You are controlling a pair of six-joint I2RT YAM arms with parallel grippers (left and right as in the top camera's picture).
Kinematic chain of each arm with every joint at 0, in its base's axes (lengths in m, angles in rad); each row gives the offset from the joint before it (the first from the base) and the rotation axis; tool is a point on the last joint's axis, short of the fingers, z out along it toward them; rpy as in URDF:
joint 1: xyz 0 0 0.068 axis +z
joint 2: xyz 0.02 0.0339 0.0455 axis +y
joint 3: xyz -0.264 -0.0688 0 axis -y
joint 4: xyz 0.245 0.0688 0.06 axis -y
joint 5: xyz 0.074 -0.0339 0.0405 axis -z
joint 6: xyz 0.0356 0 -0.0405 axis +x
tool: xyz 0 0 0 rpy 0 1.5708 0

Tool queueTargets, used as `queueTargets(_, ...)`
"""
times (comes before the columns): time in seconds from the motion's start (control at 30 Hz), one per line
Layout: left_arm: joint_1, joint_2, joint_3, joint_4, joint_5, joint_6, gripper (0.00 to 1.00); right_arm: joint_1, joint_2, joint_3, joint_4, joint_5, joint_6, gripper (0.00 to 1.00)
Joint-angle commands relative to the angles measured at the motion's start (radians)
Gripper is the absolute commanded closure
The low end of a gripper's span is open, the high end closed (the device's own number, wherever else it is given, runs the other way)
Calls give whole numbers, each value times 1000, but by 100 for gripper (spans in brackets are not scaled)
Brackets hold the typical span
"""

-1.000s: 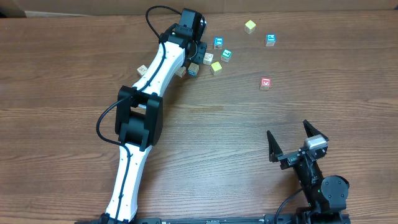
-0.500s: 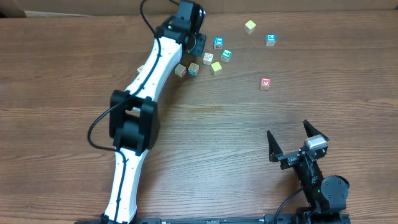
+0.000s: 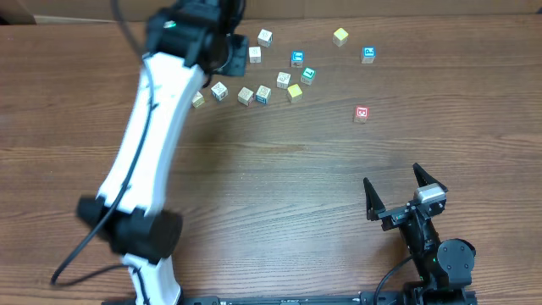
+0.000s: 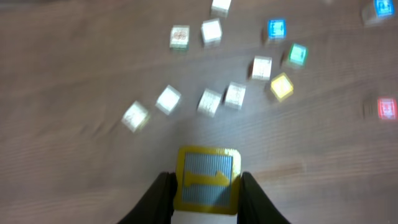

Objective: Form a circle

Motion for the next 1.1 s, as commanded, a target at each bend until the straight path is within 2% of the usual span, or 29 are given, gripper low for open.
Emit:
queueTargets(0.0,5,-50,17,-131,-47,-24,87,-2,-8,-10,5,0,-1,0)
queueTargets(0.2,0,-48,-54,-229,-53,-35,87,-2,-8,-10,5,0,-1,0)
queueTargets(0.53,0,-48,-350,-189,-144,-96,88,-2,-8,-10,5,0,-1,0)
queueTargets(0.63,0,-48,-470,-117,-150,-95,88,-2,-8,-10,5,0,-1,0)
queueTargets(0.7,0,-48,-601,6,-171,-95,88,-2,-8,-10,5,0,-1,0)
queueTargets(0.87,2,-48,-778,190,-172,-58,89,-2,-8,-10,5,0,-1,0)
queueTargets(1.07,13,-48,-897,373,-161,17,88,-2,-8,-10,5,0,-1,0)
